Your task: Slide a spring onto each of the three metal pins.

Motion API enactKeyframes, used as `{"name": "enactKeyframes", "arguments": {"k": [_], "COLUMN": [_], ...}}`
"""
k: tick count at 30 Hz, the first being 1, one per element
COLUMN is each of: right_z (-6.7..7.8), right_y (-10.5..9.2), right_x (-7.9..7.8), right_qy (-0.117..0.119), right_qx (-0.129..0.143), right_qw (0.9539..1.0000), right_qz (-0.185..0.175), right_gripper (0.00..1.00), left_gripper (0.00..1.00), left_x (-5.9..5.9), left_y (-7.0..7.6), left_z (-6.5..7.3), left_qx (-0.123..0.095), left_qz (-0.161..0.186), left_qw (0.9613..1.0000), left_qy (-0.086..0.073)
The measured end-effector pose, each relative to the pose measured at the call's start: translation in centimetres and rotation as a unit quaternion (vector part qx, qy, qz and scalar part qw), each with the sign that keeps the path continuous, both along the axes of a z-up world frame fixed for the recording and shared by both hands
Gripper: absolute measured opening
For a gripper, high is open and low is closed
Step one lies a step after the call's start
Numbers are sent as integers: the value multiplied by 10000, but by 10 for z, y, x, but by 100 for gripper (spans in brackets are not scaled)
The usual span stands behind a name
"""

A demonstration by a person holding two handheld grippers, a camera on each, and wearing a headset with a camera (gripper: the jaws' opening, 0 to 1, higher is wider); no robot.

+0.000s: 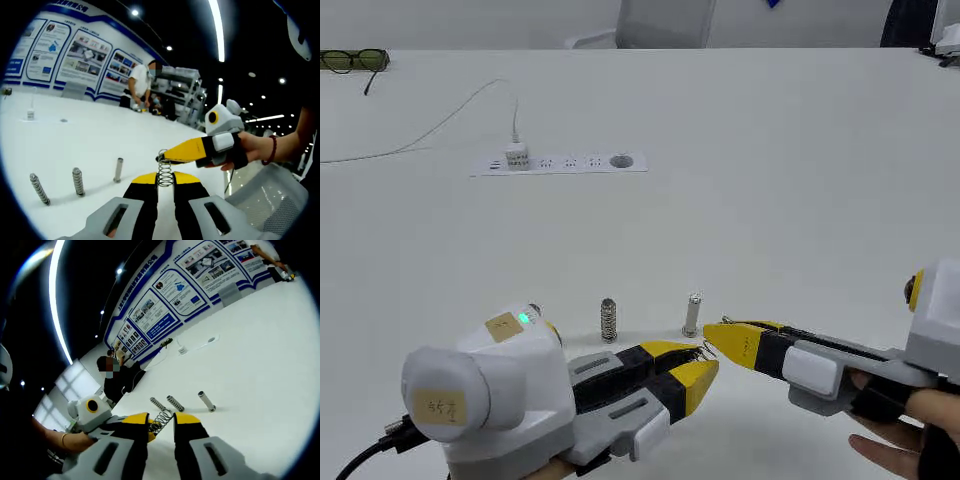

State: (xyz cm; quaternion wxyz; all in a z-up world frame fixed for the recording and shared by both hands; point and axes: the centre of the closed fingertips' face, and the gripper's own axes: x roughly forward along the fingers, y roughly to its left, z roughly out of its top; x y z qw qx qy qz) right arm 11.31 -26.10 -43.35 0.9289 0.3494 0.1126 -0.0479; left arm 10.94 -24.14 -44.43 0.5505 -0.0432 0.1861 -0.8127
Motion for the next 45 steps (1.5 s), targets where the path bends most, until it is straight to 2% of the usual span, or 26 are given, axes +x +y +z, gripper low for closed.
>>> {"name": "enactKeyframes", "arguments": {"k": [4,9,17,21,25,28,33,34,35,39,41,45], "right_z": [2,9,16,18,21,21,23,24,24,25,26,28], "right_y": [0,2,9,12,8,3,-5,-7,-9,-16,-20,-26], "right_x": [2,4,9,12,13,13,13,14,14,16,18,21], "right_qy": [-89,-353,-474,-458,-467,-416,-335,-299,-267,-169,-142,-100], "right_qx": [170,471,379,163,-5,-182,-599,-792,-901,-1279,-1505,-1774], "right_qw": [9998,9983,9981,9986,9988,9989,9976,9964,9955,9916,9885,9841], "right_qz": [-19,-20,108,198,156,106,75,84,88,80,66,11], "right_gripper": [16,14,11,11,11,11,11,11,11,11,11,11], "left_gripper": [10,11,11,11,14,19,25,27,28,36,39,42], "left_x": [0,2,3,5,10,16,22,24,25,29,32,37], "left_y": [2,2,4,5,6,7,12,13,14,19,22,27], "left_z": [5,11,10,11,9,7,2,0,0,-4,-6,-7], "left_qx": [-73,-130,-72,-10,60,93,210,255,277,412,457,508], "left_qz": [-13,2,-34,-30,46,142,203,218,232,312,373,453], "left_qw": [9999,9998,9999,10000,9999,9993,9968,9958,9953,9947,9933,9914], "left_qy": [75,159,67,30,-153,-327,-750,-856,-894,-892,-999,-1119]}}
